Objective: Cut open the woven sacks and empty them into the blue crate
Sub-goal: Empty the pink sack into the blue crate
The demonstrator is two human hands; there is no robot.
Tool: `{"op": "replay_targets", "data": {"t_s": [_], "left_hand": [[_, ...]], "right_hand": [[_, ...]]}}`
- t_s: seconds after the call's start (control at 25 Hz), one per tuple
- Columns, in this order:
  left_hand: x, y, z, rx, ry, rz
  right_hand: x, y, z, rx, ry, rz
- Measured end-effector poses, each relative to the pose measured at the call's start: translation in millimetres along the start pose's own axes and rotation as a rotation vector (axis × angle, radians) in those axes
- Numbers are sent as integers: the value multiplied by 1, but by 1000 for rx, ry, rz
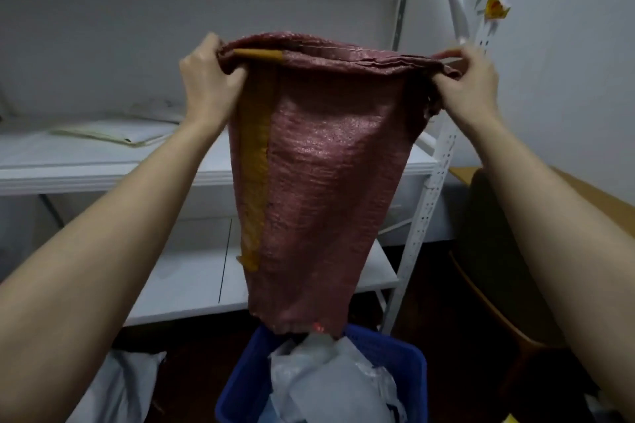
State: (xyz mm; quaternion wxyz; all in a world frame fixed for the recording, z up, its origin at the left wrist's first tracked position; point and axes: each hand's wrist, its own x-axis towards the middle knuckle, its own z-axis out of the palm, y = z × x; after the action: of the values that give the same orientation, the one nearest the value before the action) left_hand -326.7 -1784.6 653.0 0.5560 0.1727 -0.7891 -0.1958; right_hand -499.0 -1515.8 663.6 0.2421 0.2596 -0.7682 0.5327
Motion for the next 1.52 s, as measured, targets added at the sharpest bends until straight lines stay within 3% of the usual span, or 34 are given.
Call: {"op": "replay_targets", "data": {"t_s": [0.12, 0.28, 0.48, 0.64, 0.8, 0.96, 1.08, 1.32, 1.4, 1.52], "left_hand": [[-41, -10, -19, -107, -88, 0], [-113, -25, -35, -265, -314, -110], [-208, -56, -39, -330, -908, -452], [-290, -102, -38, -189, -1452, -673], [-368, -131, -36, -144, -1794, -874], [-410, -138, -41, 47, -2092, -1088], [-433, -146, -44, 144, -2152, -1180], [-440, -167, -36, 100, -2144, -1280], [-432, -178, -25, 64, -2044, -1248], [-419, -211, 2, 101, -1779, -1069]], "right_hand": [[-43, 22, -14, 269, -79, 138], [-109, 66, -5, 535, -22, 359], [-214, 131, 13, 481, -109, 728], [-304, 181, 8, 279, -467, 1032], [-377, 219, -5, 57, -747, 1327], [-418, 234, -18, -127, -1168, 1455], [-439, 244, -16, -158, -1311, 1509], [-436, 257, 12, -149, -1406, 1536], [-423, 262, 30, -187, -1376, 1500], [-397, 269, 73, -251, -1203, 1367]]}}
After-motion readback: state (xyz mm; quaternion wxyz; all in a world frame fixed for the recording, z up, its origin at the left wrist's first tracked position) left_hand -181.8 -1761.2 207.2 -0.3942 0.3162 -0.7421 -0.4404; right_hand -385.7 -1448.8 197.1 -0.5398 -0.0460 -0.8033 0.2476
